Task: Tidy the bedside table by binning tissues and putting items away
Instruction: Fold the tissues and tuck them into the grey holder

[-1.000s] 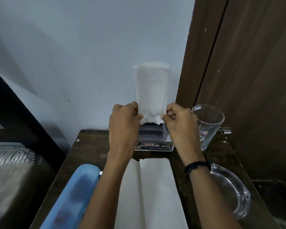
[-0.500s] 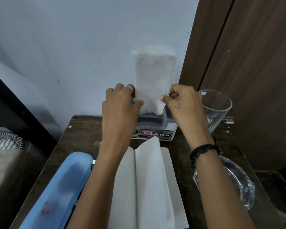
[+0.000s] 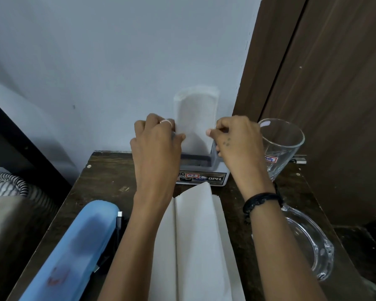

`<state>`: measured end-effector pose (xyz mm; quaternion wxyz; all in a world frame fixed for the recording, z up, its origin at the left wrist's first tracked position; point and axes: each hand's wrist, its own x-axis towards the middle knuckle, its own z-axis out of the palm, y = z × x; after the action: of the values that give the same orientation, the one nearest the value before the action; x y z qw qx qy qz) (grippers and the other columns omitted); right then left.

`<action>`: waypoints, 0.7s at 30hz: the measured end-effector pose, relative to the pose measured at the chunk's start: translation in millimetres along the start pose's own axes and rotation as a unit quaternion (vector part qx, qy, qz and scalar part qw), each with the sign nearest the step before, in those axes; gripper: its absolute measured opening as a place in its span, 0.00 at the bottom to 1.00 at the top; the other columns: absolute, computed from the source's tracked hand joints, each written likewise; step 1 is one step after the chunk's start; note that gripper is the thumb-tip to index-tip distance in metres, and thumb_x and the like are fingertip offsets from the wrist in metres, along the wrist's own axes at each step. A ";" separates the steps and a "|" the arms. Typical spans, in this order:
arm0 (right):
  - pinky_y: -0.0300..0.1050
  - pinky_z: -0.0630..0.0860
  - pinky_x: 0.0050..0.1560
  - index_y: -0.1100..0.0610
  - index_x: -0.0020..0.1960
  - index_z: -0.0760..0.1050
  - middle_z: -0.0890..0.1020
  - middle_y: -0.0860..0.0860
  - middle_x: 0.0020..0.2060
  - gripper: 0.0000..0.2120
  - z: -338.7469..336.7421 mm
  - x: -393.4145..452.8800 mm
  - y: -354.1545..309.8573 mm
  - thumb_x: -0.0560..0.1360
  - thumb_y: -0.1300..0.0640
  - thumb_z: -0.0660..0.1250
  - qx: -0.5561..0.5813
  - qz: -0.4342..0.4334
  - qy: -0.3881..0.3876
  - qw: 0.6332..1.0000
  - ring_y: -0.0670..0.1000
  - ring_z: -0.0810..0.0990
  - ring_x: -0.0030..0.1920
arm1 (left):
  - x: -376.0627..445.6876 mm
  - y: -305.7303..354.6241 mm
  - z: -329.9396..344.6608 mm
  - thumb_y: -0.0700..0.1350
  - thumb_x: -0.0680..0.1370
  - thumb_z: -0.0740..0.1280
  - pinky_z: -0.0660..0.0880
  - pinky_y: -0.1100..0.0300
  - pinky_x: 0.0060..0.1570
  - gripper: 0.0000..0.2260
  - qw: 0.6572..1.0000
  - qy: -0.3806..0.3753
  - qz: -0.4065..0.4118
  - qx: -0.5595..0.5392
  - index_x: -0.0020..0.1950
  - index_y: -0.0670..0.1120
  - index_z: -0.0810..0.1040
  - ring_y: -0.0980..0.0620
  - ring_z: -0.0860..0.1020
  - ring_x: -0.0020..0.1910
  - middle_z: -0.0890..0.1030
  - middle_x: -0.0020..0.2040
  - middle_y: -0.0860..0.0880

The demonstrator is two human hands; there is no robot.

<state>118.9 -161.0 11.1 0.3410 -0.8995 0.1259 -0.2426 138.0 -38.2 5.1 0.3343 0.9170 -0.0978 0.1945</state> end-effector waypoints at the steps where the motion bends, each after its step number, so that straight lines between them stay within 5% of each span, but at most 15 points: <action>1: 0.56 0.79 0.41 0.63 0.35 0.77 0.81 0.58 0.32 0.11 0.7 0.1 1.0 0.73 0.57 0.69 -0.012 0.002 -0.013 1.000 0.59 0.80 0.35 | -0.4 -1.7 1.6 0.44 0.77 0.64 0.66 0.53 0.50 0.08 1.000 -0.013 -0.005 0.001 0.52 0.42 0.77 0.43 0.67 0.56 0.75 0.56 0.44; 6: 0.57 0.81 0.41 0.58 0.43 0.79 0.82 0.56 0.34 0.05 -3.7 2.0 -1.0 0.73 0.56 0.70 0.081 0.022 0.001 0.996 0.57 0.82 0.35 | 2.2 -2.5 -2.2 0.46 0.77 0.64 0.66 0.54 0.50 0.10 0.999 0.024 -0.011 -0.042 0.55 0.43 0.77 0.45 0.68 0.57 0.75 0.58 0.46; 9: 0.59 0.80 0.40 0.62 0.40 0.79 0.81 0.60 0.33 0.08 0.7 1.5 1.3 0.73 0.57 0.69 0.045 0.023 0.010 0.999 0.61 0.81 0.36 | 1.7 -2.6 -1.8 0.45 0.77 0.64 0.66 0.53 0.51 0.09 0.999 0.012 -0.016 -0.030 0.53 0.42 0.78 0.45 0.67 0.58 0.76 0.58 0.45; 14: 0.56 0.81 0.41 0.61 0.49 0.79 0.83 0.58 0.42 0.07 -5.6 -2.7 -5.0 0.74 0.58 0.68 0.046 0.004 0.018 0.999 0.59 0.82 0.38 | -2.9 5.0 -11.2 0.46 0.76 0.65 0.68 0.51 0.54 0.14 0.999 0.006 -0.026 -0.027 0.61 0.45 0.73 0.45 0.67 0.61 0.74 0.61 0.45; 21: 0.51 0.81 0.45 0.57 0.57 0.78 0.81 0.53 0.50 0.11 -43.6 -52.3 -29.9 0.76 0.59 0.64 0.054 -0.015 0.050 0.997 0.52 0.81 0.42 | -46.8 11.3 -50.6 0.42 0.76 0.63 0.61 0.63 0.41 0.10 0.999 0.015 -0.033 -0.031 0.56 0.48 0.77 0.49 0.70 0.54 0.75 0.54 0.49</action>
<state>53.5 -142.5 41.3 0.3789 -0.8680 0.1160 -0.2992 77.4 -11.5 27.3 0.3702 0.9059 -0.0688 0.1939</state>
